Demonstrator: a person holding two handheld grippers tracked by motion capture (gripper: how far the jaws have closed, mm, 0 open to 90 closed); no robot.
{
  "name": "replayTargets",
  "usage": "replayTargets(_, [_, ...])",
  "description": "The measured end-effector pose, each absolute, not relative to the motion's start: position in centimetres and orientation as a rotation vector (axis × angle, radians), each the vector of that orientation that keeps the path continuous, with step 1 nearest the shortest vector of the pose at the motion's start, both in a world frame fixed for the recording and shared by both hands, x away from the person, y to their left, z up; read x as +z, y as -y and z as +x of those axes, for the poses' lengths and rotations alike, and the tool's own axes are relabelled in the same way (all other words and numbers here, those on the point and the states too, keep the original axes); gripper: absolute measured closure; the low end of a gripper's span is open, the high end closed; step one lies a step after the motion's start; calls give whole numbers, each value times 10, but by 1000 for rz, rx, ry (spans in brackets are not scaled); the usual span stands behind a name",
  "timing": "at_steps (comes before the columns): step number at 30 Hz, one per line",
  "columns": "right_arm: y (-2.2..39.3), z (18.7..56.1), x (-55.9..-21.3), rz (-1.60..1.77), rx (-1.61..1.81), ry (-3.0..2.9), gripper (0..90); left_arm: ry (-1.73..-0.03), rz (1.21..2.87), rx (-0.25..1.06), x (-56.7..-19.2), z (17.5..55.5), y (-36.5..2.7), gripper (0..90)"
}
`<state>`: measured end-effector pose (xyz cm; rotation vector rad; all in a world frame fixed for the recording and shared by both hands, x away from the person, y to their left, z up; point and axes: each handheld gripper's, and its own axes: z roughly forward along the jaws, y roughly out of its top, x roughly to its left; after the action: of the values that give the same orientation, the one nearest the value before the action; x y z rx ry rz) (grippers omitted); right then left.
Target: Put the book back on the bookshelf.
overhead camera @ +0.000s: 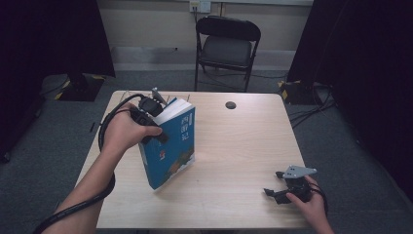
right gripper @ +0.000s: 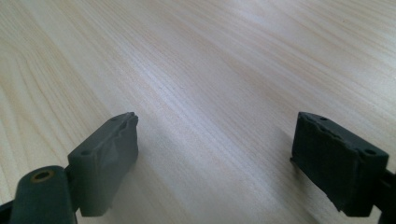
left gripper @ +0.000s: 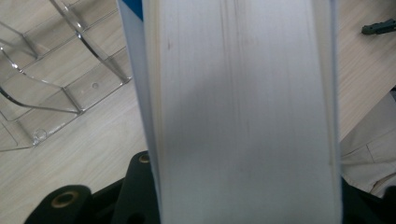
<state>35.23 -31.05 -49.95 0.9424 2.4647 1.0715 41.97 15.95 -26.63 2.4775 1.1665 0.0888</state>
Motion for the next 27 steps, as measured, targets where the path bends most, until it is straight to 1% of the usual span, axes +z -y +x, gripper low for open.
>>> replayTargets(7, [311, 352, -499, 943, 1072, -2465, 138, -1203, 2458, 99, -266, 422, -171, 618])
replayTargets(10, [311, 352, -499, 943, 1072, -2465, 138, -1202, 2466, 128, -265, 421, -173, 618])
replayTargets(18, [311, 352, -499, 943, 1071, -2465, 138, -1254, 2441, 137, -266, 425, -186, 618])
replayTargets(27, [311, 352, -499, 942, 1072, -2465, 138, -1299, 2421, 140, -265, 431, -191, 618])
